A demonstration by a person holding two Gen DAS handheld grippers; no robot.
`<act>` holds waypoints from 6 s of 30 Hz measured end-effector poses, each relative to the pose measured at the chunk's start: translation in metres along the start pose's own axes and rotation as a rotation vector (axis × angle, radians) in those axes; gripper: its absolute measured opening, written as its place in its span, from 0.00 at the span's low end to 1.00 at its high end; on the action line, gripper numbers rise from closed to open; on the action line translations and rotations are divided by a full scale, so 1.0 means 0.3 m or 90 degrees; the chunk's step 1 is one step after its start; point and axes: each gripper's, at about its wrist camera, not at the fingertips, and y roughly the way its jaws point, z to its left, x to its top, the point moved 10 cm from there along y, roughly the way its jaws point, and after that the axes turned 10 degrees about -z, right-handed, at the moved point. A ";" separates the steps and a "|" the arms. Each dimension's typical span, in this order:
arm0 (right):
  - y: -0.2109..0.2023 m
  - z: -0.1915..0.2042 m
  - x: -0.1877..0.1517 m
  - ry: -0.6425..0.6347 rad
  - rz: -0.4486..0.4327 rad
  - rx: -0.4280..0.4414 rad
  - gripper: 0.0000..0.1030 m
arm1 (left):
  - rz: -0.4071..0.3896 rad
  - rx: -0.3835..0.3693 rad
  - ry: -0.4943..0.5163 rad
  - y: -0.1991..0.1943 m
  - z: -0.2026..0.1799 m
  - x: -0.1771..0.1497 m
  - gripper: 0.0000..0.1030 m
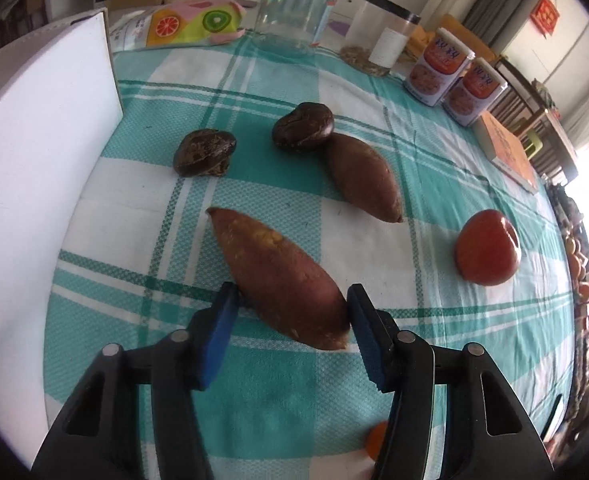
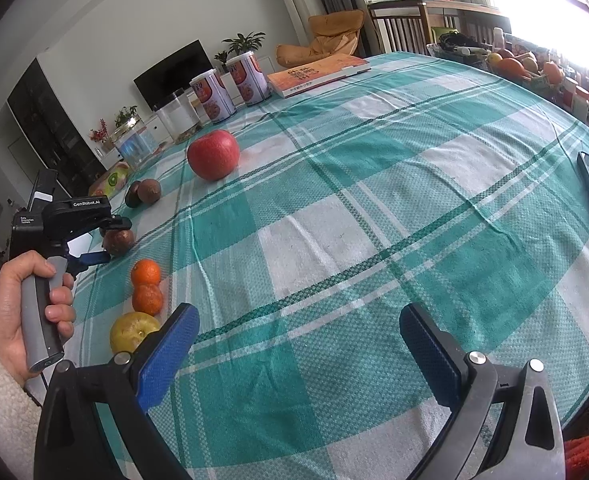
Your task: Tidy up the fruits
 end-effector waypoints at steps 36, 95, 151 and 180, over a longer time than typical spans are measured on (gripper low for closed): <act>0.292 0.552 -0.007 -0.189 0.281 0.182 0.66 | -0.004 -0.090 0.188 -0.383 0.041 -0.401 0.41; 0.034 0.213 0.050 -0.130 0.013 0.062 0.92 | -0.116 -0.223 0.200 -0.784 -0.084 -0.418 0.84; 0.109 0.002 -0.012 -0.022 0.027 -0.030 0.97 | -0.096 -0.014 0.229 -0.248 0.025 -0.411 0.92; 0.103 0.001 -0.007 0.000 0.026 -0.008 0.99 | -0.096 -0.014 0.229 -0.249 0.025 -0.410 0.93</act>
